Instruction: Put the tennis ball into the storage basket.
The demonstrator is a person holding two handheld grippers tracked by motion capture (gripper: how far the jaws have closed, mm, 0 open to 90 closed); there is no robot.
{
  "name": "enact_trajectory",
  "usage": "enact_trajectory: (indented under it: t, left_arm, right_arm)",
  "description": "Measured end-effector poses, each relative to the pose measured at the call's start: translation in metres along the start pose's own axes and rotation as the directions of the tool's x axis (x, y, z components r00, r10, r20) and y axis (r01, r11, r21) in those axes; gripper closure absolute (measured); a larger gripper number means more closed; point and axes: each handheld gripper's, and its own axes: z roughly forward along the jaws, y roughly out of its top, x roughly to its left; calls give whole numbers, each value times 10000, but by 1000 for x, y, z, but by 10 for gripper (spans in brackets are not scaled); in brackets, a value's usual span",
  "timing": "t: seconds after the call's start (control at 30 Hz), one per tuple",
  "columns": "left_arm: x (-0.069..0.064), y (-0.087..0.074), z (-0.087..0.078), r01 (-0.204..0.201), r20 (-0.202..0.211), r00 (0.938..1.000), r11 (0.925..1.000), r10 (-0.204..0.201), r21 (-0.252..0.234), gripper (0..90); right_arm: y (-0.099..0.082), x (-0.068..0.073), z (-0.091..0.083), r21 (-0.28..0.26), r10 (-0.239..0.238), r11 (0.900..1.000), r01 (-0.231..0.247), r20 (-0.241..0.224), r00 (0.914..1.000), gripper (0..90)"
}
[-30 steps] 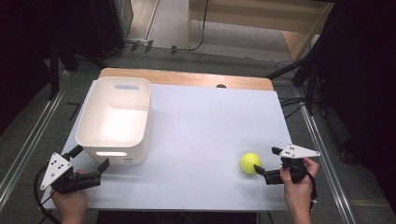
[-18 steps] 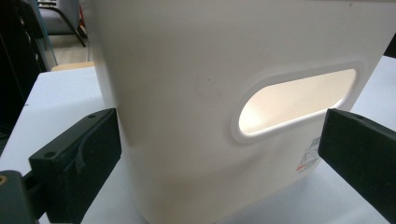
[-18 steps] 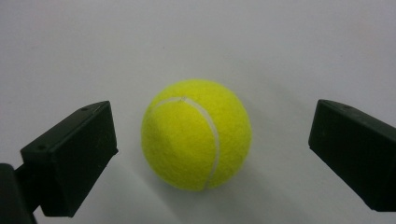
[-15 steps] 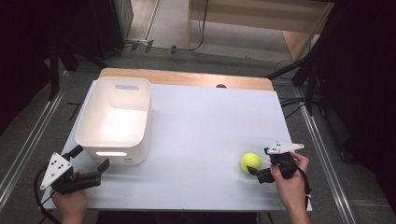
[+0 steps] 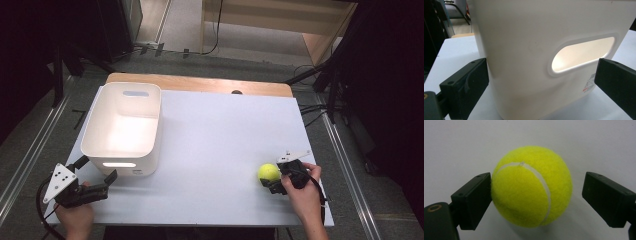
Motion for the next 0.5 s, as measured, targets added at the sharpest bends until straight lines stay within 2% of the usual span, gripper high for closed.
enact_trajectory:
  t: [0.03, 0.07, 0.27, 0.3, 0.5]
  left_arm:
    - [0, 0, 0, -1, 1, 10000, 10000, 1, 1, 0]
    - [0, 0, 0, 1, 2, 10000, 10000, -1, -2, 0]
    - [0, 0, 0, 4, 4, 10000, 10000, -4, 1, 0]
    - [0, 0, 0, 11, 7, 10000, 10000, -11, 19, 0]
    - [0, 0, 0, 3, 2, 10000, 10000, -3, -17, 0]
  right_arm:
    - [0, 0, 1, 42, 18, 10000, -18, 5, 10000, 86]
    - [2, 1, 3, 137, 15, 9999, -15, -38, 10000, 127]
    - [3, 3, 8, 346, -53, 9994, 56, -80, 10000, 149]
    - [4, 3, 10, 420, -147, 9990, 151, -96, 9998, 207]
    - [4, 3, 10, 456, -69, 9989, 81, -253, 9997, 228]
